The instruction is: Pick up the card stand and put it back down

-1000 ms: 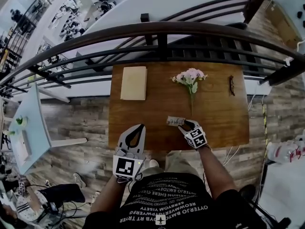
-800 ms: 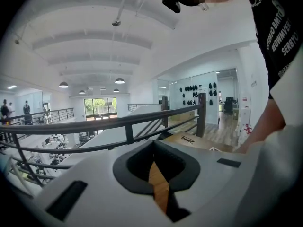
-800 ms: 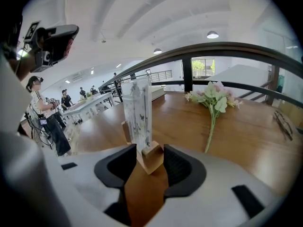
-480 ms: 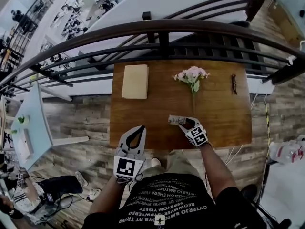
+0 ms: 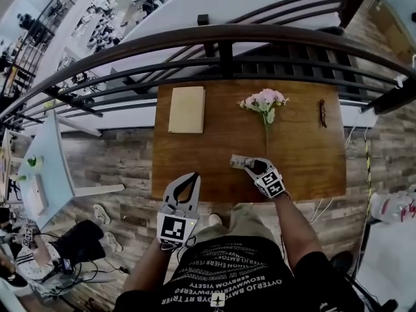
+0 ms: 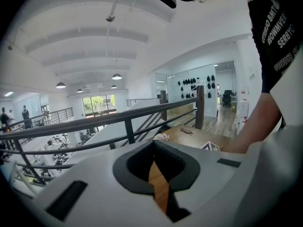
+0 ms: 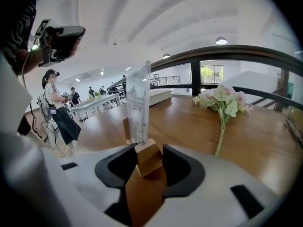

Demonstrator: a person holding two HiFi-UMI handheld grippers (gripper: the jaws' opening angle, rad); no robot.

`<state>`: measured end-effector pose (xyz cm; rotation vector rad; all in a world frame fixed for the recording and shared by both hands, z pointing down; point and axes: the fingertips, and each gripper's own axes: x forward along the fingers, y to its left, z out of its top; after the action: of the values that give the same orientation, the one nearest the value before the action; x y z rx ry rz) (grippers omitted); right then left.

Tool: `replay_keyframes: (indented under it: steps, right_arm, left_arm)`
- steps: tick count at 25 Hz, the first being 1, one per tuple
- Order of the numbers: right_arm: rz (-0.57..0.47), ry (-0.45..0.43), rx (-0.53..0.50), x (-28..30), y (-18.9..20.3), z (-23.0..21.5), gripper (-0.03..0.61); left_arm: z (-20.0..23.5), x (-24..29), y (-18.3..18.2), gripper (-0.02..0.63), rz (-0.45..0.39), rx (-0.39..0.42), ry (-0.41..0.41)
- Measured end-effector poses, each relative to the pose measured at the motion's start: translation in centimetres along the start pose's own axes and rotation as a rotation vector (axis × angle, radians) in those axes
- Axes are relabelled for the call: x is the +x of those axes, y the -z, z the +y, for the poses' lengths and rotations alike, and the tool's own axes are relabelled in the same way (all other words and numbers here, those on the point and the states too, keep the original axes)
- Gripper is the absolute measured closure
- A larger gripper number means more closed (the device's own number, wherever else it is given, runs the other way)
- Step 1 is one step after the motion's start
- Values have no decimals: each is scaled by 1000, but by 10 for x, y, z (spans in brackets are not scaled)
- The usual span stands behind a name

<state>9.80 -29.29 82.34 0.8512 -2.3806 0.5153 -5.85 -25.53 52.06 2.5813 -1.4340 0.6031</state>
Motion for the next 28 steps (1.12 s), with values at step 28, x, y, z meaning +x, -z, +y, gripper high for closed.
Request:
replay_keyframes:
  steps: [28]
  right_arm:
    - [-46,49,74,-27,-1,5,414]
  left_arm:
    - [2,-14,3,591,3,5,4]
